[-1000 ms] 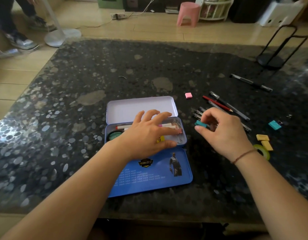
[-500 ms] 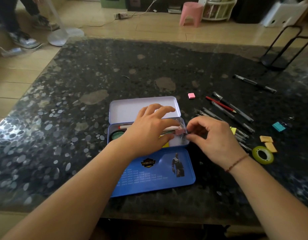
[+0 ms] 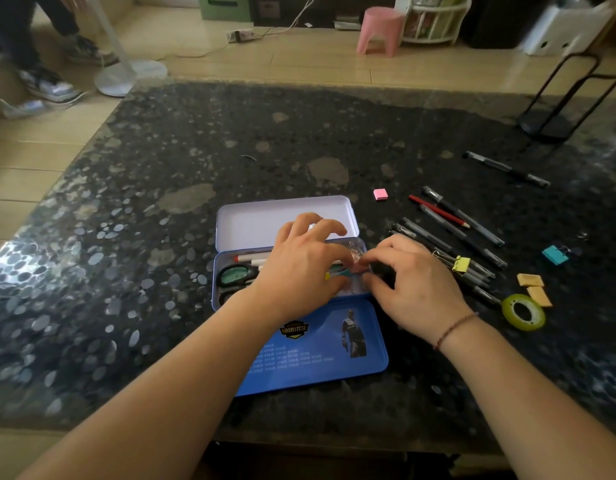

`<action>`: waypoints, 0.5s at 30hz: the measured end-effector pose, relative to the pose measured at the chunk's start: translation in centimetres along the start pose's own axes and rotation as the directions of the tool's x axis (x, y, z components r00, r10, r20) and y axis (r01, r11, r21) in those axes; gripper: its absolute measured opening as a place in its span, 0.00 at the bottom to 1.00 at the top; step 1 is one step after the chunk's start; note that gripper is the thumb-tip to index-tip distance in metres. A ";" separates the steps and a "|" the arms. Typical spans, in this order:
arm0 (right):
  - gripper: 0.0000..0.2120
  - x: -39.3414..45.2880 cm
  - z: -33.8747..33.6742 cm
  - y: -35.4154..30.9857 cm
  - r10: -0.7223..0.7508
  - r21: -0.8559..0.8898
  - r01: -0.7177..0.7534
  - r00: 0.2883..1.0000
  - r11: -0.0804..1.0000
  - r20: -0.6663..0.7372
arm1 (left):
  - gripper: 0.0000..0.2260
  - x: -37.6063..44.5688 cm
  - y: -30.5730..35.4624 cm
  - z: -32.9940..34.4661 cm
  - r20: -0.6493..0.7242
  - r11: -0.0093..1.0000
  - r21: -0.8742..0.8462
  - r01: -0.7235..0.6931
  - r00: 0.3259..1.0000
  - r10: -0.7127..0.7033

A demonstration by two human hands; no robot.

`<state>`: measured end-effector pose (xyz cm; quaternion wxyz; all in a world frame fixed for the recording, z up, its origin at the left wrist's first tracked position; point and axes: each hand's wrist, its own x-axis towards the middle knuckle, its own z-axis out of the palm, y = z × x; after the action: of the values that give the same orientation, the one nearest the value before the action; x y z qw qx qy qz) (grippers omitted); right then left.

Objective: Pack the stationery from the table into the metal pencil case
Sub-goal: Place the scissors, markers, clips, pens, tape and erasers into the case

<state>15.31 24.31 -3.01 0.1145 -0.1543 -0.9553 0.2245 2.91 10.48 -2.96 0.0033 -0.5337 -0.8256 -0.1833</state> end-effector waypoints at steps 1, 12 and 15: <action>0.09 0.0 0.0 0.1 0.004 -0.002 -0.004 1.000 1.000 -0.010 | 0.08 0.0 0.0 0.0 -0.008 1.000 -0.010 0.003 1.000 -0.003; 0.07 1.1 0.4 -0.8 0.061 -0.170 -0.060 0.998 0.984 -0.003 | 0.05 0.0 0.2 0.1 0.025 0.993 -0.031 0.113 0.993 -0.113; 0.07 1.4 0.4 -1.1 0.044 -0.213 -0.046 0.999 0.976 -0.015 | 0.06 -0.1 0.4 0.1 0.027 0.990 -0.014 0.138 0.990 -0.137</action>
<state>13.61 23.75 -2.63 0.0971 -0.1882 -0.9696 0.1225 3.35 10.54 -2.95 -0.0244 -0.4778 -0.8589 -0.1829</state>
